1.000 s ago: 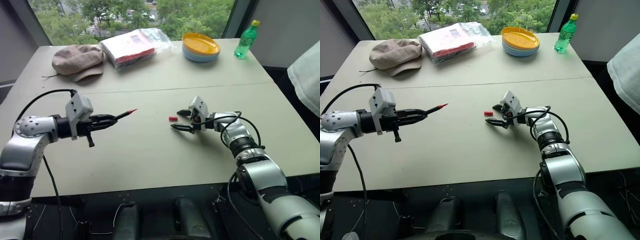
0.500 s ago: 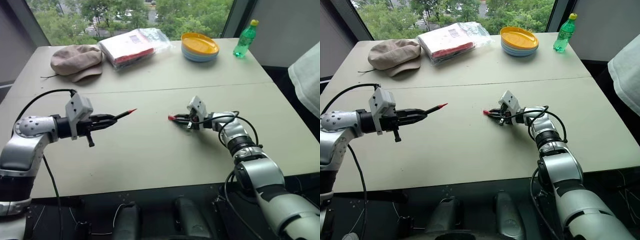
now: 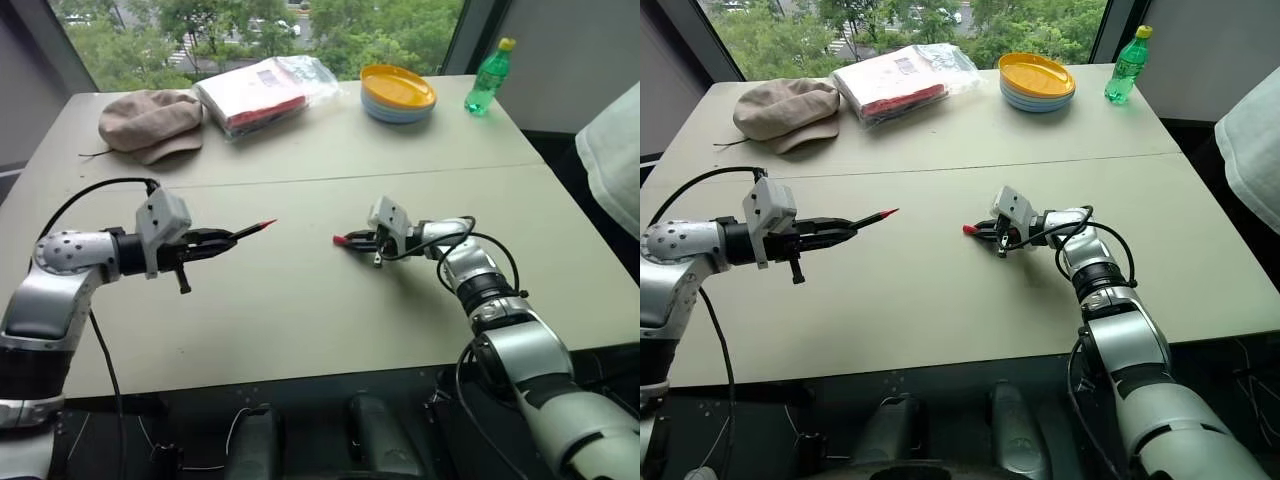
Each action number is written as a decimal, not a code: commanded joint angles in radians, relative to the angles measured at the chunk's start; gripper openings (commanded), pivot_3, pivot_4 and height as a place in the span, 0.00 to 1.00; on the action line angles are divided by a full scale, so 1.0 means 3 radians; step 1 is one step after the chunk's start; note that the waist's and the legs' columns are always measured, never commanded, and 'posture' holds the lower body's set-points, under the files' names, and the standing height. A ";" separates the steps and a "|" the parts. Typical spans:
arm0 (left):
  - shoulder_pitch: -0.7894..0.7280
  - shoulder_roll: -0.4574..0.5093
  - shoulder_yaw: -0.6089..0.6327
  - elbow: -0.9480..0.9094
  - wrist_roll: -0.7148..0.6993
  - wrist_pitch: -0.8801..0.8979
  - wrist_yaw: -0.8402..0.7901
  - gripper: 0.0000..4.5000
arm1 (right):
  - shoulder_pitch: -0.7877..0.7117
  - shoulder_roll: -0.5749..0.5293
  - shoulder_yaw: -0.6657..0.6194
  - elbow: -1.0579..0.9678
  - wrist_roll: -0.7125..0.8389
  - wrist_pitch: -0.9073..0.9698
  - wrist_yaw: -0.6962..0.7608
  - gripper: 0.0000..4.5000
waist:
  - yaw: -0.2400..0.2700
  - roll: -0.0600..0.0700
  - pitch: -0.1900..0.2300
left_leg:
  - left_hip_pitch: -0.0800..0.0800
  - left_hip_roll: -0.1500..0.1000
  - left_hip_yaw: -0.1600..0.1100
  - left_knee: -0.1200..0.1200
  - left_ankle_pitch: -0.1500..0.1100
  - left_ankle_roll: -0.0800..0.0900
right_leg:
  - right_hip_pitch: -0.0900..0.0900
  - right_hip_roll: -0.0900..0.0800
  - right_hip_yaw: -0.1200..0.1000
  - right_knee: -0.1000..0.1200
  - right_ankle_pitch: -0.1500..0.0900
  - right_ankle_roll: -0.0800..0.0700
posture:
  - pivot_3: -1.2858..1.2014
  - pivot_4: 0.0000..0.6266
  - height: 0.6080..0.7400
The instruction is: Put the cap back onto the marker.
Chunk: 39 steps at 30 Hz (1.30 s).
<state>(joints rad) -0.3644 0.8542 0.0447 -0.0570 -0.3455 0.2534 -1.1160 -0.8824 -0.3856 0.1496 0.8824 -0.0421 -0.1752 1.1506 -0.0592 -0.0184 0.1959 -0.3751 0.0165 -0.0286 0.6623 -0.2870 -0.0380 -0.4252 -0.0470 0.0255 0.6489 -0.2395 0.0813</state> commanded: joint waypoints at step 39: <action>-0.0400 -0.0239 -0.0407 0.0610 0.0675 -0.1523 -0.0176 0.00 | 0.0160 -0.0197 0.0286 -0.2041 0.0460 0.1345 0.0500 0.01 | 0.0057 0.0000 0.0000 | -0.0004 0.0001 0.0000 0.0002 0.0000 0.0000 | -0.0004 0.0002 -0.0001 0.0001 0.0000 0.0000 | 0.52 0.24 1.00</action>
<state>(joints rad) -0.4823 0.7807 -0.0867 0.1381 -0.1426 -0.1850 -1.1759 -0.8185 -0.4386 0.2516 0.3105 0.0685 0.2236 1.3010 -0.0423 -0.0184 0.1959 -0.3763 0.0166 -0.0287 0.6630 -0.2870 -0.0378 -0.4265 -0.0465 0.0252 0.6493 -0.2395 0.0813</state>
